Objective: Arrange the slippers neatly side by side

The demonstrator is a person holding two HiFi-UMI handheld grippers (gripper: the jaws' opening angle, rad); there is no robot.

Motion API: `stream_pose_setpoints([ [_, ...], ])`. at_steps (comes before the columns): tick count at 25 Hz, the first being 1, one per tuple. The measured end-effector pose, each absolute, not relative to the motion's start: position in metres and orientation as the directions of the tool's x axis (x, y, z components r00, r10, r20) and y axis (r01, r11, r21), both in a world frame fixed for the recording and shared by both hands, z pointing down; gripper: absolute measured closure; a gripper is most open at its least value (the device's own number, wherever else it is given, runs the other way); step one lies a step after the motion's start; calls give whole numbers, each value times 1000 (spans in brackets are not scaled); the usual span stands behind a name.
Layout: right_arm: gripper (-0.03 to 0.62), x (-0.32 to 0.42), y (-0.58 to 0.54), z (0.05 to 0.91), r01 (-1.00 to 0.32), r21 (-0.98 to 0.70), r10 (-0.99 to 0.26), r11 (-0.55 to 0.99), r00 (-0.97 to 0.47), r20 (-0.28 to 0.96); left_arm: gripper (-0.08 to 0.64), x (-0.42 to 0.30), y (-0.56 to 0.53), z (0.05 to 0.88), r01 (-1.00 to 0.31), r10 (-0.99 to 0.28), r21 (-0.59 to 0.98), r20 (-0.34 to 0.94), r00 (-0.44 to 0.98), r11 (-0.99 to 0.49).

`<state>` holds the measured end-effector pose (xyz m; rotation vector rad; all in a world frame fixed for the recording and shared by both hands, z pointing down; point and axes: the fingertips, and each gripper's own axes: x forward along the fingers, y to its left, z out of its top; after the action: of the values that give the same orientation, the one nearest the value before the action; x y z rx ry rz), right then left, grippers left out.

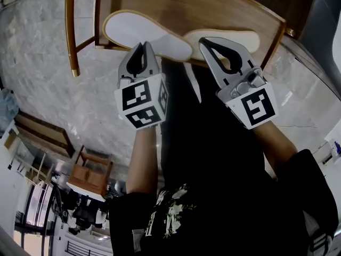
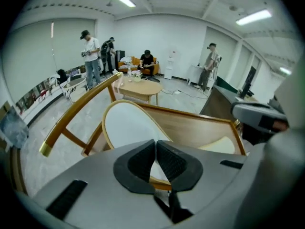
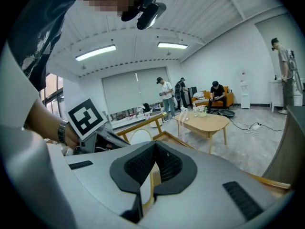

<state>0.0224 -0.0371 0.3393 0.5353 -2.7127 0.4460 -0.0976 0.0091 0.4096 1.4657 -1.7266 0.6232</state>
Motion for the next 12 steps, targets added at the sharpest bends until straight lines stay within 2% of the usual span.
stream_pose_setpoints([
  [12,594,51,-57,344,-582,-215,-473,784,-785,400,546,-101,-22,405,-984,-585,-113,811,-10,-140],
])
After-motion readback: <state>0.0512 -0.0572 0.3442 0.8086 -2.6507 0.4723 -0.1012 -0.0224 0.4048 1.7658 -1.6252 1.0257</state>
